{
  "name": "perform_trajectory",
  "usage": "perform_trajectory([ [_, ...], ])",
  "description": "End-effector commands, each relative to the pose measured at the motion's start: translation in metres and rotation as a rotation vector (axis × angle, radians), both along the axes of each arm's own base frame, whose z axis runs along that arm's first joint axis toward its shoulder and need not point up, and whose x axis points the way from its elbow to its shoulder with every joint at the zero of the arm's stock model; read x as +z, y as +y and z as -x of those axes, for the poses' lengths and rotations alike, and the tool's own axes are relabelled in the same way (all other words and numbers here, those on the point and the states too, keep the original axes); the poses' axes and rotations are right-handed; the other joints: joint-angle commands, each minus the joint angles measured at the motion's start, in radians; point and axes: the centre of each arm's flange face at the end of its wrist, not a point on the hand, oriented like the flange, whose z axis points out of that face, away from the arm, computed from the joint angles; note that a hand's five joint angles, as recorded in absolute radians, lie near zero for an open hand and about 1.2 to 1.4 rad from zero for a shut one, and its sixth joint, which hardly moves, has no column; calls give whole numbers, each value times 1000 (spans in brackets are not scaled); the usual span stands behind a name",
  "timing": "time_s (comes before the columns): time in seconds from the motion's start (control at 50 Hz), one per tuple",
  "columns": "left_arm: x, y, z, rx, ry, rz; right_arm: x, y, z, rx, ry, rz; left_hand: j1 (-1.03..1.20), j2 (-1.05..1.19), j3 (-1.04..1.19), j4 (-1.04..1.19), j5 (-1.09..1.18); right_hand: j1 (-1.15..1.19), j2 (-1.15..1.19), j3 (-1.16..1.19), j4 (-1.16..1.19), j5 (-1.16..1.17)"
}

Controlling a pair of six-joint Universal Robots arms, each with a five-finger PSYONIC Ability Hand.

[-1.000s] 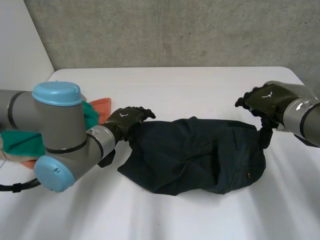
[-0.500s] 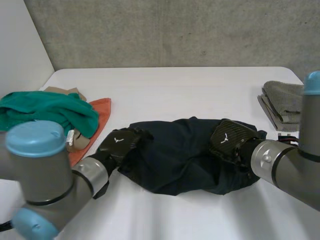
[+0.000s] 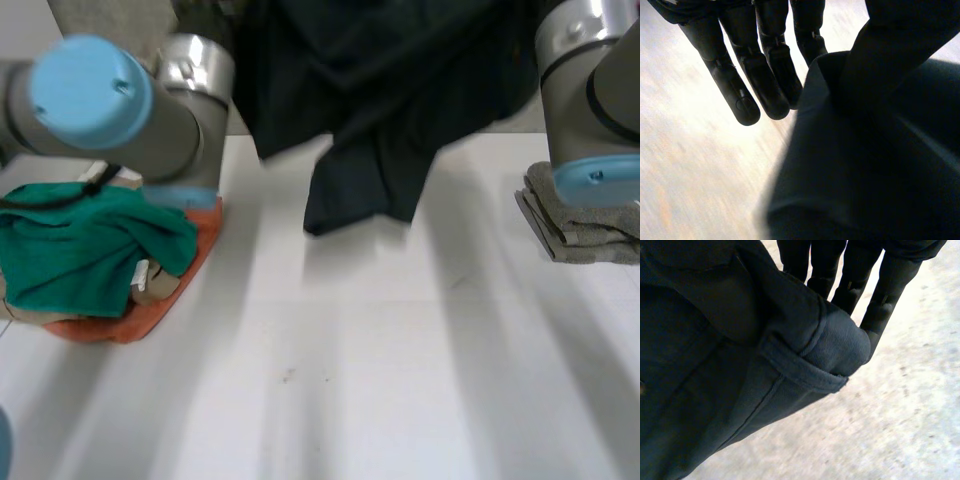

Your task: Fold the laundry.

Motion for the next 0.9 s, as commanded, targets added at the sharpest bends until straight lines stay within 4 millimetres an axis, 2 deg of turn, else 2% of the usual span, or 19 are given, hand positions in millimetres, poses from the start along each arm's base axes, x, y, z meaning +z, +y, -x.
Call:
perform_trajectory([
  [0.02,-1,0,-5,-35,29,-8,-41,14,-12,69,70,-126,217,200,208,197,252,275,219,212,205,256],
  [0.08,-34,-1,-7,-30,-32,-118,-66,26,-13,93,121,-215,217,200,208,197,252,275,219,212,205,256],
  [0.14,-77,2,-9,-34,-109,-247,-103,44,-8,111,216,-355,217,200,208,197,252,275,219,212,205,256],
  [0.16,-87,4,-10,-37,-128,-275,-126,54,-4,117,272,-442,217,200,208,197,252,275,219,212,205,256],
  [0.18,-109,8,-12,-46,-172,-341,-138,60,-1,116,304,-491,217,200,208,197,252,275,219,212,205,256],
  [0.22,-132,17,-15,-61,-221,-415,-161,72,6,111,374,-580,217,200,208,197,252,275,219,212,205,256],
  [0.24,-143,22,-17,-70,-248,-455,-182,87,12,113,450,-676,217,200,208,197,252,275,219,212,205,256],
  [0.26,-166,34,-21,-90,-303,-542,-190,93,15,113,477,-714,217,200,208,197,252,275,219,212,205,256],
  [0.3,-183,48,-27,-107,-354,-623,-211,111,25,114,564,-820,217,200,208,197,252,275,219,212,205,256],
  [0.38,-211,85,-44,-130,-461,-816,-227,130,42,82,650,-947,217,200,208,197,252,275,219,212,205,256],
  [0.44,-218,111,-58,-131,-518,-926,-225,139,51,58,687,-988,217,200,208,197,252,275,219,212,205,256],
  [0.48,-214,124,-66,-132,-535,-962,-220,141,52,58,685,-984,217,200,208,197,252,-63,-119,-126,-133,-82],
  [0.52,-209,131,-70,-132,-539,-967,-211,139,51,53,669,-953,162,146,153,142,197,-599,-655,-662,-669,-618],
  [0.54,-202,133,-72,-131,-534,-953,-206,138,51,49,661,-936,-164,-180,-173,-184,-129,-663,-719,-726,-733,-682],
  [0.58,-192,134,-73,-129,-522,-927,-195,135,49,45,628,-895,-457,-473,-466,-477,-421,-728,-784,-791,-798,-747],
  [0.62,-177,133,-73,-126,-500,-886,-172,129,45,41,570,-814,-613,-629,-622,-633,-578,-749,-805,-812,-819,-768],
  [0.68,-164,130,-75,-116,-475,-852,-149,124,41,46,486,-751,-672,-688,-681,-692,-637,-740,-796,-803,-810,-759],
  [0.78,-146,105,-86,-64,-424,-813,-125,115,35,63,368,-708,-743,-759,-752,-763,-707,-825,-881,-888,-895,-844],
  [0.9,-153,89,-88,-41,-417,-836,-105,105,30,97,272,-667,-746,-762,-755,-766,-710,-905,-960,-967,-974,-923],
])
